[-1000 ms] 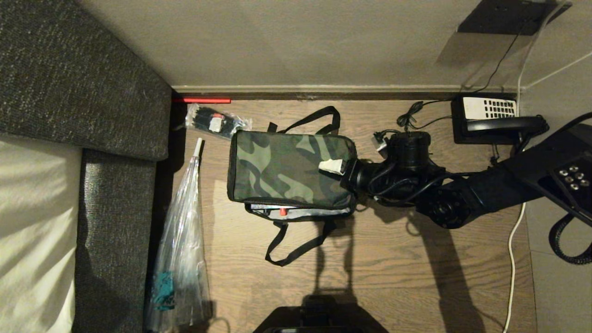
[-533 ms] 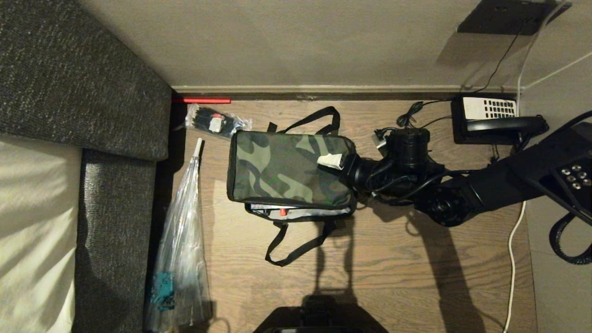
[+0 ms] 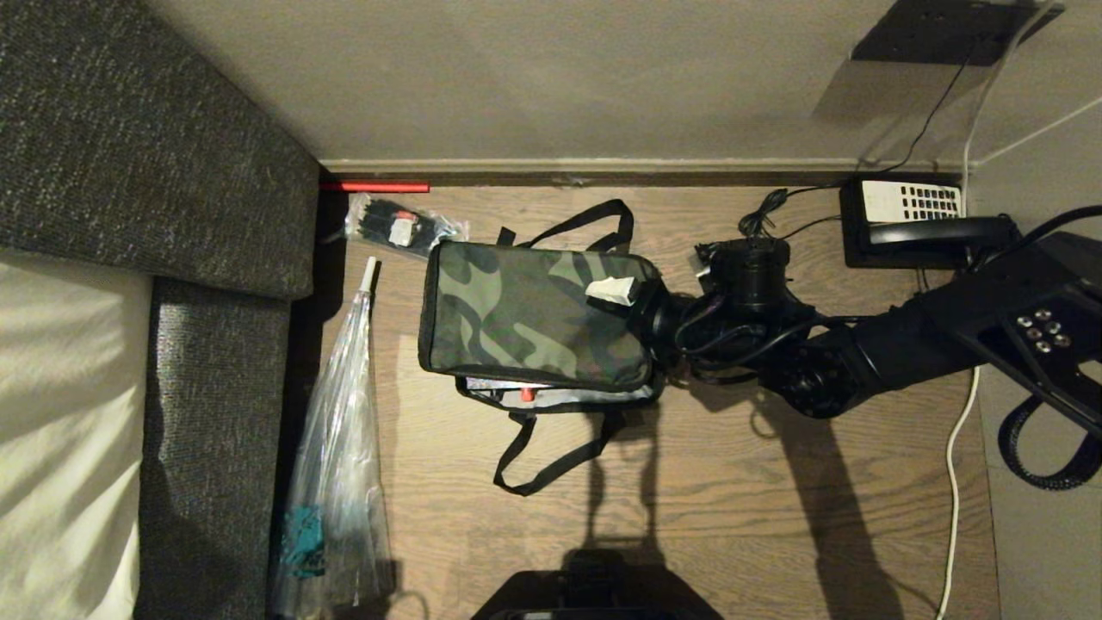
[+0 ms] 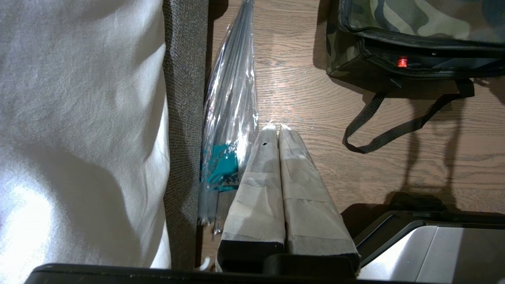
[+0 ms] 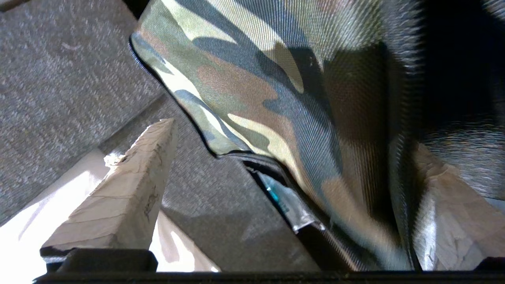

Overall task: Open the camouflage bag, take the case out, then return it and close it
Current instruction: Open the top of the storage box

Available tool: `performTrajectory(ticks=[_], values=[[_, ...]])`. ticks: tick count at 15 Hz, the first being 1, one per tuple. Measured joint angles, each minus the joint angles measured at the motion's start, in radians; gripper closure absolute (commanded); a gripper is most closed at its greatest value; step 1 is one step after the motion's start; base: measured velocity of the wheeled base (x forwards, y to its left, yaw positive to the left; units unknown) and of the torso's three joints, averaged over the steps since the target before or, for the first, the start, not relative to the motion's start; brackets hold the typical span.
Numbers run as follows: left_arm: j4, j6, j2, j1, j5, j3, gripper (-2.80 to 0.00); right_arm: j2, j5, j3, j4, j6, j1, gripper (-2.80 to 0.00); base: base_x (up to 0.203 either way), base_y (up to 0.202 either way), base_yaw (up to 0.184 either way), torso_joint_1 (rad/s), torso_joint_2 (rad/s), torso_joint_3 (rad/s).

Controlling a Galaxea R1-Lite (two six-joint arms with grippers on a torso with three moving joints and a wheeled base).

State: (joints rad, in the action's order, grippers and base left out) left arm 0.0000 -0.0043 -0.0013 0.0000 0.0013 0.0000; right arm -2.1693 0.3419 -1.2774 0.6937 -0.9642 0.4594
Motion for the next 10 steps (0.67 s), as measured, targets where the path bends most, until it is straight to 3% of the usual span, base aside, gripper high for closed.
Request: performTrajectory(ticks=[5, 10], values=[[0.000, 0.000, 0.000, 0.000, 0.000, 0.000, 0.00, -0.040, 0.027, -0.031, 0.041, -0.026, 0.000, -2.80, 0.000, 0.000, 0.000, 0.000, 0.00, 0.000], [0.000, 0.000, 0.000, 0.000, 0.000, 0.000, 0.00, -0.010, 0.026, -0.086, 0.030, -0.125, -0.013, -2.80, 0.000, 0.000, 0.000, 0.000, 0.00, 0.000]])
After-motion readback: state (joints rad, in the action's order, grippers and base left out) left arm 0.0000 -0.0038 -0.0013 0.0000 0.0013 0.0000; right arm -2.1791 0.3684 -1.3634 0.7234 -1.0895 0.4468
